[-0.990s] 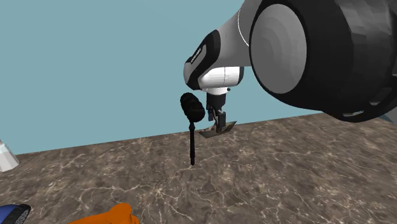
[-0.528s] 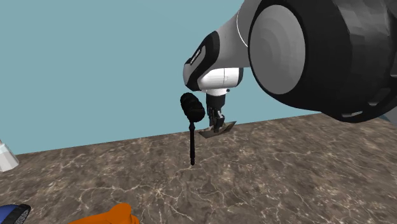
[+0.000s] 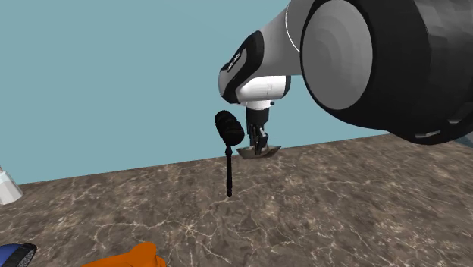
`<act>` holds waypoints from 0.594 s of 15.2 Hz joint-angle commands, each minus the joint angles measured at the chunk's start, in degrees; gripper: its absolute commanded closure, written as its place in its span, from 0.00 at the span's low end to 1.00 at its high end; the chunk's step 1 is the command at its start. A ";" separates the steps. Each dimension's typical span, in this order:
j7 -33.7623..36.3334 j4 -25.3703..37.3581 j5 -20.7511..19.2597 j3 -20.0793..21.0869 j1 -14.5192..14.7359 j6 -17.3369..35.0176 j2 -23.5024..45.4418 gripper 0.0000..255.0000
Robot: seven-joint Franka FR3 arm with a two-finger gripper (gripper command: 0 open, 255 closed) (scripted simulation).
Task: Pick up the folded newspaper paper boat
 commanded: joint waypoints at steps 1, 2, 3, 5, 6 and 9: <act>0.33 0.75 -0.55 -0.23 0.18 -1.37 -0.73 1.00; 0.45 1.21 -0.76 -0.32 0.23 -2.04 -1.00 1.00; 0.58 1.68 -0.97 -0.40 0.28 -2.72 -1.25 1.00; 0.80 2.66 -1.35 -0.55 0.36 -4.09 -1.73 1.00; 0.91 3.18 -1.52 -0.62 0.39 -4.78 -1.95 1.00; 1.19 4.81 -1.99 -0.81 0.45 -6.88 -2.53 1.00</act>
